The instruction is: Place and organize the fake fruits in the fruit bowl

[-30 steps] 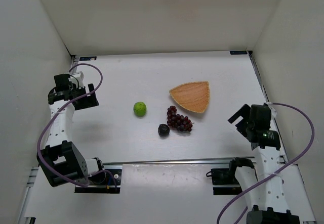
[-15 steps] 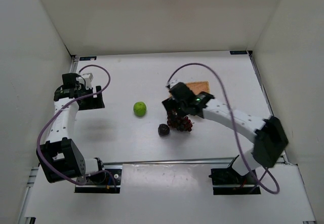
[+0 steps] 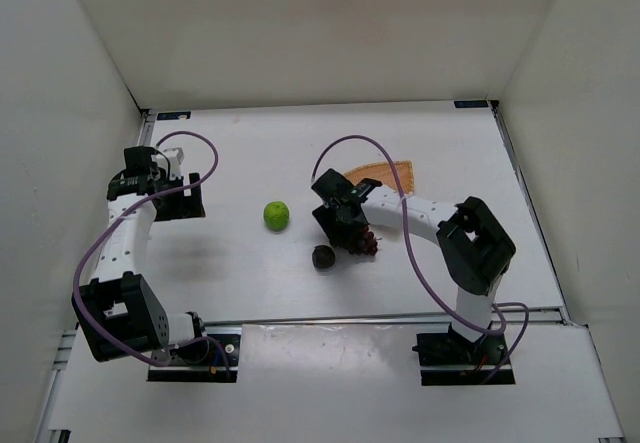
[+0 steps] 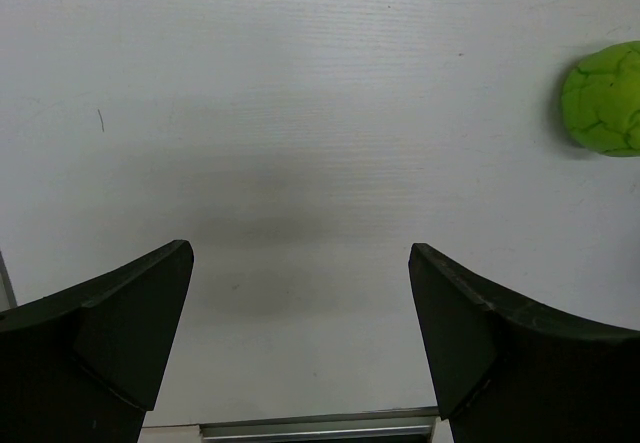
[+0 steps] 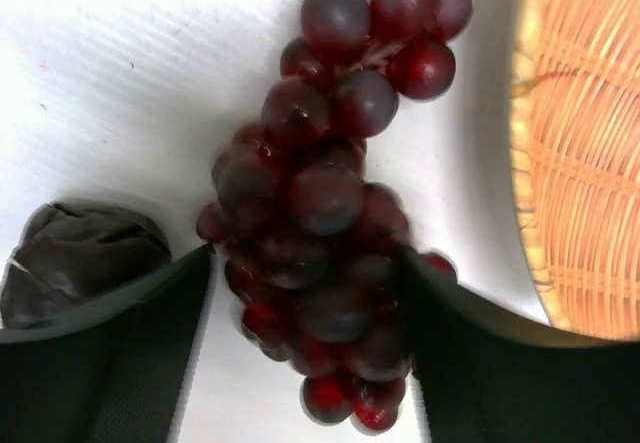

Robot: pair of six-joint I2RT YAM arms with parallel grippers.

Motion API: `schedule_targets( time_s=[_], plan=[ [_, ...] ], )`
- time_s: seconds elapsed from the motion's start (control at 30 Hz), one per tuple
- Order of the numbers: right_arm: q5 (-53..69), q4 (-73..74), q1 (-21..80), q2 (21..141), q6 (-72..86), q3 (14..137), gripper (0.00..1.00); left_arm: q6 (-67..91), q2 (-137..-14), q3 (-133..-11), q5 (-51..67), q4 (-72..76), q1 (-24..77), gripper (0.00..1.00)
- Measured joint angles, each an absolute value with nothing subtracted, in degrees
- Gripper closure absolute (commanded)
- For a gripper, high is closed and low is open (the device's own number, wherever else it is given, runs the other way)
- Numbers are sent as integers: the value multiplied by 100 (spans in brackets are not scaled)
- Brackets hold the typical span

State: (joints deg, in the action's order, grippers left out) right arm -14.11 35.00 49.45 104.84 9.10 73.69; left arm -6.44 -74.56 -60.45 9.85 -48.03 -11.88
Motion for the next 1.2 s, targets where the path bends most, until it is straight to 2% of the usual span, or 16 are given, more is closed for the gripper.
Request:
schedule_targets(
  time_s=[0.03,0.1,0.13,0.23,0.37,0.57,0.7,0.8,1.03,1.1,1.13,1.2],
  plan=[
    [-1378,3498,4934,10506,913,7402,47,-644,-7459,-6045,985,-4803,-1188,0],
    [-1313,3492,4912,10554,956,7435,58,-646,-7459,-6045,985,-4803,-1188,0],
    [-1262,3481,4915,10565,989,7437,73,-652,-7459,-6045,985,-4803,-1188,0],
    [-1177,3481,4925,10495,1103,7435,90,-668,-7459,-6045,985,-4807,-1188,0],
    [-1022,3592,4923,10053,1280,7430,96,-683,-7463,-6045,987,-4814,-1188,0],
    [-849,3625,4613,8715,1702,7575,99,-687,-7529,-6047,993,-4875,-1188,0],
    [-937,3581,3763,8103,2237,7762,99,-711,-7577,-6047,1007,-4934,-1140,0],
    [-1103,3559,2945,8165,2598,7867,99,-744,-7577,-6047,1013,-4943,-1004,0],
    [-954,3658,1741,9854,3024,8464,99,-1083,-7570,-6077,735,-5085,-69,0],
    [-829,3763,1632,10350,3092,8689,91,-1232,-7564,-6173,633,-5201,370,0],
    [-757,3802,1605,10519,3116,8770,74,-1315,-7561,-6259,591,-5264,604,0],
    [-617,3931,1586,10735,3192,8927,47,-1474,-7561,-6477,523,-5398,1166,0]
  ],
)
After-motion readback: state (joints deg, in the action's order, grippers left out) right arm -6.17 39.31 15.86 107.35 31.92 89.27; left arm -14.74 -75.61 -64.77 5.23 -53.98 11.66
